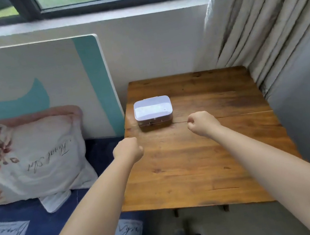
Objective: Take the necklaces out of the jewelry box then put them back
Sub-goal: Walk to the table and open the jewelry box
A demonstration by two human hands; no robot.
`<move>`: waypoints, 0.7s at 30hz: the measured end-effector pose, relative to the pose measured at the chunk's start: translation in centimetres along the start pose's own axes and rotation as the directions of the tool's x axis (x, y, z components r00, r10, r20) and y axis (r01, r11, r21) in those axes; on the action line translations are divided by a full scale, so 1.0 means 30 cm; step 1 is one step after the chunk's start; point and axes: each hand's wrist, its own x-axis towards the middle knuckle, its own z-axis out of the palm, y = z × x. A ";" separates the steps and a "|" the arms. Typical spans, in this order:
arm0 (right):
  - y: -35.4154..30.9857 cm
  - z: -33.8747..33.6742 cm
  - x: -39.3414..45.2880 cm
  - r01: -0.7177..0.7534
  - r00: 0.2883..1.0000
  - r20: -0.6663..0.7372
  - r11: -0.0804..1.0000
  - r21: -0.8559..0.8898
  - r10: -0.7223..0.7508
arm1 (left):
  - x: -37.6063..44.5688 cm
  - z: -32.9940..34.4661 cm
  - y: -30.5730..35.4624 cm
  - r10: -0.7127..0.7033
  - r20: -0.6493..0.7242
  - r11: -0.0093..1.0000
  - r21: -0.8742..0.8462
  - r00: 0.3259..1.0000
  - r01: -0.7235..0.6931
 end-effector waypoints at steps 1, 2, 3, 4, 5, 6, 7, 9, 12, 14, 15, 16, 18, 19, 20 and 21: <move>-0.006 0.022 0.060 -0.017 1.000 0.021 1.000 0.025 0.016 | 0.054 0.001 -0.012 -0.017 0.016 0.999 -0.043 1.000 0.017; -0.012 0.044 0.117 -0.036 0.999 0.041 0.998 0.049 0.034 | 0.109 0.007 -0.025 -0.032 0.025 0.996 -0.079 0.999 0.034; -0.017 0.068 0.174 -0.061 0.997 0.056 0.995 0.077 0.057 | 0.165 0.014 -0.037 -0.043 0.031 0.993 -0.110 0.999 0.046; -0.020 0.091 0.228 -0.093 0.994 0.068 0.990 0.108 0.086 | 0.222 0.020 -0.049 -0.053 0.037 0.989 -0.139 0.998 0.057; -0.023 0.115 0.278 -0.126 0.990 0.078 0.982 0.140 0.116 | 0.277 0.027 -0.058 -0.061 0.044 0.983 -0.172 0.997 0.068; -0.025 0.138 0.324 -0.154 0.986 0.085 0.974 0.169 0.141 | 0.335 0.035 -0.067 -0.067 0.054 0.974 -0.211 0.996 0.077; -0.026 0.164 0.369 -0.180 0.982 0.087 0.964 0.195 0.166 | 0.394 0.044 -0.072 -0.067 0.066 0.963 -0.257 0.996 0.081; -0.027 0.216 0.451 -0.235 0.971 0.096 0.939 0.250 0.217 | 0.506 0.065 -0.076 -0.052 0.096 0.932 -0.353 0.994 0.083; -0.027 0.287 0.562 -0.299 0.954 0.121 0.888 0.348 0.274 | 0.645 0.100 -0.065 -0.025 0.141 0.842 -0.531 0.990 0.096; -0.026 0.336 0.628 -0.311 0.950 0.148 0.871 0.379 0.275 | 0.717 0.131 -0.055 -0.005 0.171 0.771 -0.627 0.985 0.113; -0.025 0.358 0.653 -0.331 0.943 0.171 0.860 0.388 0.285 | 0.742 0.147 -0.050 0.005 0.192 0.742 -0.659 0.981 0.125; -0.027 0.376 0.670 -0.357 0.933 0.195 0.846 0.397 0.302 | 0.761 0.163 -0.045 0.012 0.212 0.714 -0.686 0.977 0.140; -0.030 0.406 0.681 -0.372 0.928 0.189 0.830 0.415 0.321 | 0.773 0.188 -0.037 0.014 0.204 0.663 -0.735 0.979 0.144; -0.030 0.418 0.672 -0.372 0.928 0.169 0.826 0.424 0.331 | 0.766 0.196 -0.033 0.010 0.171 0.645 -0.754 0.985 0.124; -0.031 0.426 0.655 -0.372 0.928 0.149 0.819 0.436 0.342 | 0.750 0.203 -0.032 0.005 0.130 0.629 -0.771 0.991 0.098; -0.035 0.430 0.632 -0.367 0.929 0.134 0.814 0.451 0.345 | 0.731 0.212 -0.033 0.003 0.099 0.608 -0.791 0.995 0.077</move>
